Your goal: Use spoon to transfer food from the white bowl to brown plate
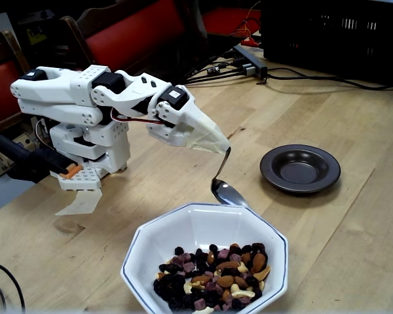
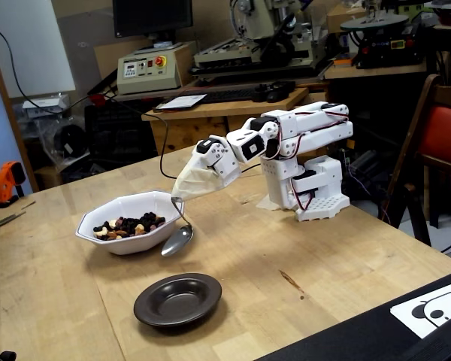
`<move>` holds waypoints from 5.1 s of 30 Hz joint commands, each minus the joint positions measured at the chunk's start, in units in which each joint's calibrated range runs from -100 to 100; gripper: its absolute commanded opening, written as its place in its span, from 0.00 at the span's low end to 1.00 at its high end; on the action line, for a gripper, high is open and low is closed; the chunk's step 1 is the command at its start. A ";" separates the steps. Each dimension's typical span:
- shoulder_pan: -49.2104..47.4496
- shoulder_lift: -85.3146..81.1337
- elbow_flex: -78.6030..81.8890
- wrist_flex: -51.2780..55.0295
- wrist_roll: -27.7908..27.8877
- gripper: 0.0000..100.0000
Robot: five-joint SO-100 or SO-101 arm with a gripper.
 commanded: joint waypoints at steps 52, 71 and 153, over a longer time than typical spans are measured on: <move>0.45 0.24 0.25 -0.07 0.10 0.02; 0.45 -0.44 0.25 -0.07 -0.20 0.02; 16.37 17.36 -36.56 14.87 0.15 0.03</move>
